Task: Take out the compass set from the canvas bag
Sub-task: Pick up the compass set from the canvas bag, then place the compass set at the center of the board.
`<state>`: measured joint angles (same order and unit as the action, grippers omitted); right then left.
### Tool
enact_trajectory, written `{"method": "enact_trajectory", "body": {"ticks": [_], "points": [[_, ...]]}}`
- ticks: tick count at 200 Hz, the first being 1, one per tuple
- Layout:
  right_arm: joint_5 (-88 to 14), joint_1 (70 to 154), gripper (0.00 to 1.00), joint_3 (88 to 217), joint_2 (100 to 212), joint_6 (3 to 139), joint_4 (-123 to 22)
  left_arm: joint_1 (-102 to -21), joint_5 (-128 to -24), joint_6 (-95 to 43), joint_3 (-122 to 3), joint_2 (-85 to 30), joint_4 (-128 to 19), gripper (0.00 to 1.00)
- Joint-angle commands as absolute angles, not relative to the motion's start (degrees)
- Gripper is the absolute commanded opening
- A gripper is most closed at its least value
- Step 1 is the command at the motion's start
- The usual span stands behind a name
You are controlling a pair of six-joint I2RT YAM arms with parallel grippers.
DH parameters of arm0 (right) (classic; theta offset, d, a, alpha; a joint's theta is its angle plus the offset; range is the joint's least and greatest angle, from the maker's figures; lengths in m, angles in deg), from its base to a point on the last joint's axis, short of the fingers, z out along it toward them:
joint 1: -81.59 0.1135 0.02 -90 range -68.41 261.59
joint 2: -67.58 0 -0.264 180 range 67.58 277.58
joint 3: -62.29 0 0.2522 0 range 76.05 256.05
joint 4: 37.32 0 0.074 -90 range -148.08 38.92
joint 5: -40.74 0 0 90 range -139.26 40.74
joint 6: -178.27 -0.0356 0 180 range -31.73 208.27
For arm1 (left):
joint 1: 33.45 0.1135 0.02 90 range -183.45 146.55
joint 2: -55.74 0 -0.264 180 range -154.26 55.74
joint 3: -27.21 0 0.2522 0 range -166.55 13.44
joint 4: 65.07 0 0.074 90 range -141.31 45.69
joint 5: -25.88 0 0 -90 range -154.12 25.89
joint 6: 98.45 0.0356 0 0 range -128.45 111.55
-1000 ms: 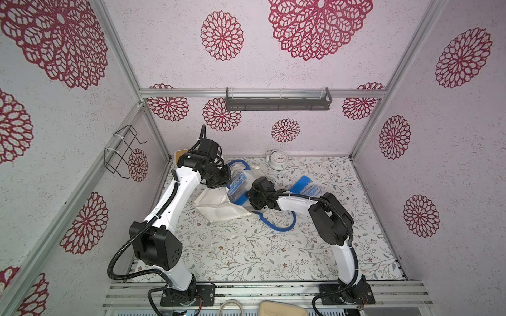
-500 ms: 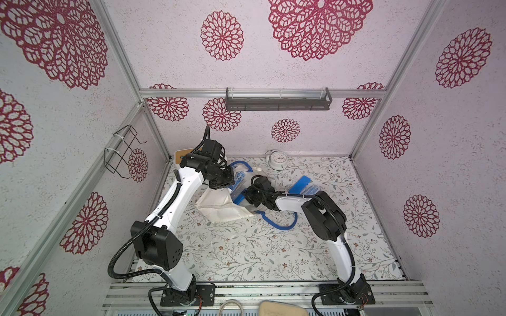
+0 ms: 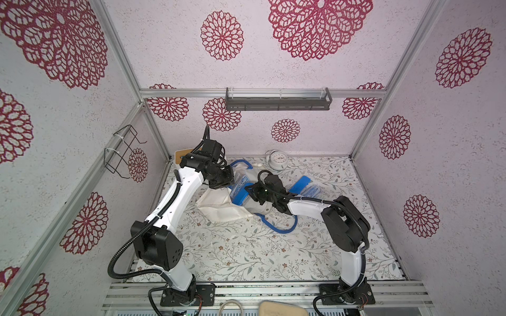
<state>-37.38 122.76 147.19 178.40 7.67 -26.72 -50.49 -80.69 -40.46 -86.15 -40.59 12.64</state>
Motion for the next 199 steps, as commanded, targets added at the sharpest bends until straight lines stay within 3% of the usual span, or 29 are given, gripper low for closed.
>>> {"method": "enact_trajectory", "body": {"ticks": [1,58,85,118,155,199], "points": [[-38.43,121.94,0.13,145.17,173.21,9.86,-24.45,-50.24,-81.39,-41.23,-87.03,-38.26,12.76,0.00],[-39.07,116.89,0.13,137.57,159.30,16.40,-32.30,-49.19,-80.61,-41.74,-86.50,-37.64,12.33,0.00],[-36.76,109.60,0.13,131.98,149.81,19.43,-36.42,-48.57,-80.68,-41.55,-86.58,-37.77,11.98,0.00],[-32.83,97.71,0.14,130.87,140.94,30.66,-51.65,-47.52,-81.24,-40.89,-87.33,-38.38,12.11,0.00],[-29.57,84.45,0.14,129.56,140.28,42.35,-65.62,-46.74,-81.96,-39.88,-89.06,-39.33,12.89,0.00],[-27.16,75.46,0.14,125.34,147.07,44.70,-62.69,-46.72,-82.12,-38.71,-90.03,-39.65,14.02,0.00]]}}
